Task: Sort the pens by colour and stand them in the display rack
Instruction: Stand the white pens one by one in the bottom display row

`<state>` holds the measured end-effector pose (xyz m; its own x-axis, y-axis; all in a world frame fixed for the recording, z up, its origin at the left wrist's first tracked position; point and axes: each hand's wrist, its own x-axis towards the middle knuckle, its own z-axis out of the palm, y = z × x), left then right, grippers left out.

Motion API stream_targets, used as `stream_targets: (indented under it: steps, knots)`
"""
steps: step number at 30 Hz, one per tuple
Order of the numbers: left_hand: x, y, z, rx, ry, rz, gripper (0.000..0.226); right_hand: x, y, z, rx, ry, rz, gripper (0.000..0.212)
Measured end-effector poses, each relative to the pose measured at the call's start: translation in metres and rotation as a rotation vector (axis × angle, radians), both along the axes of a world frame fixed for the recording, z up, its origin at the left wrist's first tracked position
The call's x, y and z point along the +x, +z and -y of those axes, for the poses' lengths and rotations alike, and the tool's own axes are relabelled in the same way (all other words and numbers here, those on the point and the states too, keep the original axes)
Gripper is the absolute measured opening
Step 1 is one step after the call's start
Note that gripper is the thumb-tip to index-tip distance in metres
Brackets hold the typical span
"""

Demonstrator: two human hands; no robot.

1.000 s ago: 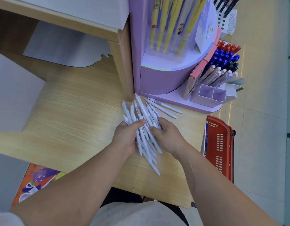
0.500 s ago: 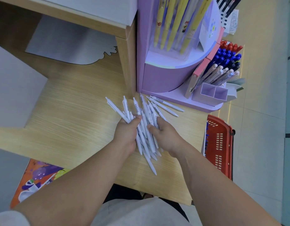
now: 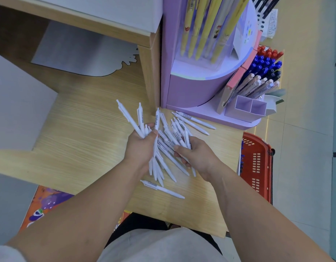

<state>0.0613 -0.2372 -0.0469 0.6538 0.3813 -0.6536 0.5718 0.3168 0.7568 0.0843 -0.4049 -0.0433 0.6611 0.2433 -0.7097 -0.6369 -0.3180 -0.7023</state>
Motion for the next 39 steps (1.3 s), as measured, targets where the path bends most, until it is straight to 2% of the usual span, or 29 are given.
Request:
stream_targets:
  steps: [2, 5, 8, 13, 17, 22, 27, 33, 36, 39]
  knots:
    - [-0.002, 0.001, -0.001, -0.035, 0.013, 0.015, 0.014, -0.001, 0.002, 0.002, -0.024, 0.013, 0.000, 0.026]
    - [-0.004, 0.002, -0.005, -0.090, -0.011, 0.045, 0.015, -0.004, 0.004, 0.008, -0.119, 0.070, 0.031, 0.016]
    - [-0.007, 0.004, -0.009, -0.189, -0.010, 0.052, 0.015, -0.009, 0.008, 0.017, -0.128, 0.064, 0.042, 0.016]
    - [-0.014, 0.007, -0.008, -0.411, 0.147, 0.034, 0.012, -0.020, 0.024, 0.014, -0.040, 0.052, 0.049, 0.009]
    - [-0.016, 0.011, -0.005, -0.457, 0.245, 0.033, 0.008, -0.035, 0.025, 0.008, -0.053, 0.018, 0.029, 0.020]
    - [-0.014, 0.019, -0.009, -0.412, 0.314, 0.065, 0.010, -0.045, 0.022, 0.005, 0.001, -0.084, -0.076, 0.029]
    - [-0.008, 0.019, -0.029, -0.290, 0.376, 0.067, 0.011, -0.045, 0.017, -0.012, -0.050, -0.107, -0.004, 0.036]
    - [-0.002, 0.028, -0.068, -0.078, 0.394, 0.187, 0.012, -0.034, 0.020, -0.039, -0.049, -0.111, 0.067, 0.030]
    - [-0.001, 0.037, -0.082, -0.082, 0.406, 0.233, 0.011, -0.028, 0.028, -0.050, -0.011, -0.090, 0.093, 0.031]
    - [-0.002, 0.048, -0.079, -0.207, 0.431, 0.241, 0.010, -0.026, 0.043, -0.058, 0.027, -0.034, 0.086, 0.037]
